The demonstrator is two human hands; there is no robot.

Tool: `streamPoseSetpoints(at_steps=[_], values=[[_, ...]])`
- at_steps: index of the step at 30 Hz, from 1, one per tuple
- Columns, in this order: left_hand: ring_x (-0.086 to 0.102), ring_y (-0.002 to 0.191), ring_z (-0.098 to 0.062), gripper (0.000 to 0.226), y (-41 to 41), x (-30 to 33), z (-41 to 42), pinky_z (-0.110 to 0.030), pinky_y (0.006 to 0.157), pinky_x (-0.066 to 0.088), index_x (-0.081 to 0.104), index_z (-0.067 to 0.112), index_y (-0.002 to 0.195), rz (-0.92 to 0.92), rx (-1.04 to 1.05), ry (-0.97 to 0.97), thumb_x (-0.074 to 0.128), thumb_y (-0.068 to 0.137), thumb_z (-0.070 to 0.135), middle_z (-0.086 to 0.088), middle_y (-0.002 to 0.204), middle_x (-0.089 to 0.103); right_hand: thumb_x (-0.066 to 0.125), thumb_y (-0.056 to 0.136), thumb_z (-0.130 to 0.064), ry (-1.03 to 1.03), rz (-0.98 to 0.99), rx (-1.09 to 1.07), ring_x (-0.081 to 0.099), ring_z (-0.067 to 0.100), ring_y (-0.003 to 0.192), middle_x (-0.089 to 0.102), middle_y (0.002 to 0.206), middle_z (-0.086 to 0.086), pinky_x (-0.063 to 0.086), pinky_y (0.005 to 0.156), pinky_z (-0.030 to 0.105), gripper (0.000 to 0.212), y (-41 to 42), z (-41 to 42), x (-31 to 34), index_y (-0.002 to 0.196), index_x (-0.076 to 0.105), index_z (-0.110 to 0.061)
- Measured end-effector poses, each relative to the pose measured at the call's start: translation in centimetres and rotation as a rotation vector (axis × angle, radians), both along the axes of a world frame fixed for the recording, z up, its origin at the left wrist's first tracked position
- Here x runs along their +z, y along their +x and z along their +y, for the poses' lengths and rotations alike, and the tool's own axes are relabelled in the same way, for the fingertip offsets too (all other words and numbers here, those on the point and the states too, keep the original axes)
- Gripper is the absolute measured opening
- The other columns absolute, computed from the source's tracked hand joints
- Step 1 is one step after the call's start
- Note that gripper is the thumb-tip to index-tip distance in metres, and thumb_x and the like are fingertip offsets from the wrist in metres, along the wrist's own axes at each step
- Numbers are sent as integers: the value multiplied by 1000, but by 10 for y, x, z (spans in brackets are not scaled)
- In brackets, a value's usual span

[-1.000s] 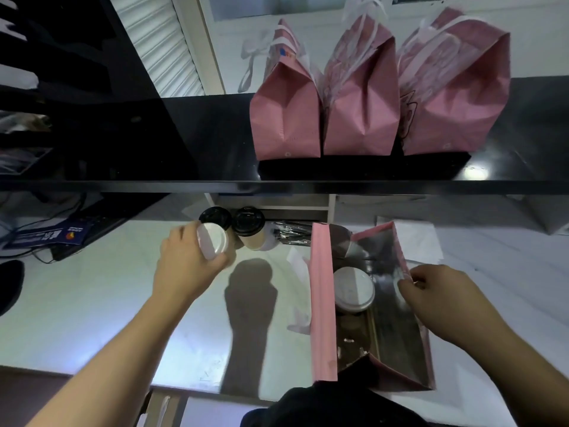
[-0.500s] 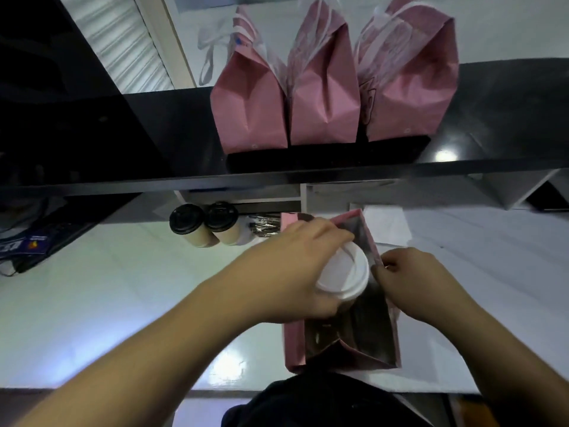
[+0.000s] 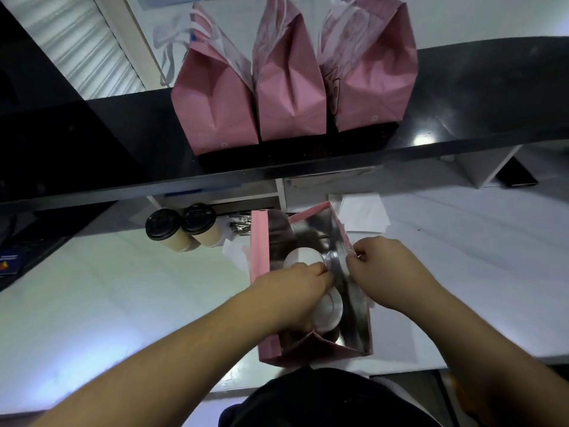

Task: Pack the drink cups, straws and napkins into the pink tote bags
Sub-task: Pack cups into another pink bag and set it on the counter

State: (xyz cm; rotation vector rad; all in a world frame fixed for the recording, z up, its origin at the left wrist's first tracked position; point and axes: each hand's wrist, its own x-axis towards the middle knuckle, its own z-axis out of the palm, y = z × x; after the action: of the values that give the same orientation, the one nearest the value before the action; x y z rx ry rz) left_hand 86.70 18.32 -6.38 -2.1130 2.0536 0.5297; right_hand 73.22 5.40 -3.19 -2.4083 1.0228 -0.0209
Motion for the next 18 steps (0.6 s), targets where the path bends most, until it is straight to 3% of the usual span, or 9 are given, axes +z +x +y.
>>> streamPoseSetpoints(at_steps=[3, 11, 15, 18], values=[[58, 110, -29, 63, 2, -11, 3, -48, 84, 57, 51, 20, 137, -29, -24, 18, 77, 81, 25, -2, 128, 55, 51, 95, -27, -3, -3, 10, 51, 19, 55, 56, 59, 3, 30, 47, 31, 35, 0, 1, 1, 64, 54, -11], [48, 123, -25, 83, 6, -30, 6, -43, 99, 53, 41, 24, 157, 11, -70, 24, 80, 84, 31, 1, 149, 48, 50, 94, -24, 10, 6, -1, 49, 21, 53, 58, 60, 7, 33, 47, 31, 32, -1, 0, 0, 67, 53, -7], [54, 113, -26, 67, 6, -32, 3, -35, 86, 49, 53, 25, 147, 53, -97, 0, 77, 84, 22, 3, 140, 55, 51, 92, -24, 10, 22, -8, 51, 24, 54, 60, 61, 10, 34, 48, 31, 31, 0, 1, -4, 72, 56, -2], [59, 106, -28, 44, 2, -35, -1, -39, 82, 52, 59, 22, 137, 15, -156, -39, 58, 95, 10, 0, 128, 60, 52, 92, -25, 7, 32, -17, 49, 24, 54, 56, 60, 9, 36, 49, 32, 31, 2, 1, -6, 71, 55, -2]])
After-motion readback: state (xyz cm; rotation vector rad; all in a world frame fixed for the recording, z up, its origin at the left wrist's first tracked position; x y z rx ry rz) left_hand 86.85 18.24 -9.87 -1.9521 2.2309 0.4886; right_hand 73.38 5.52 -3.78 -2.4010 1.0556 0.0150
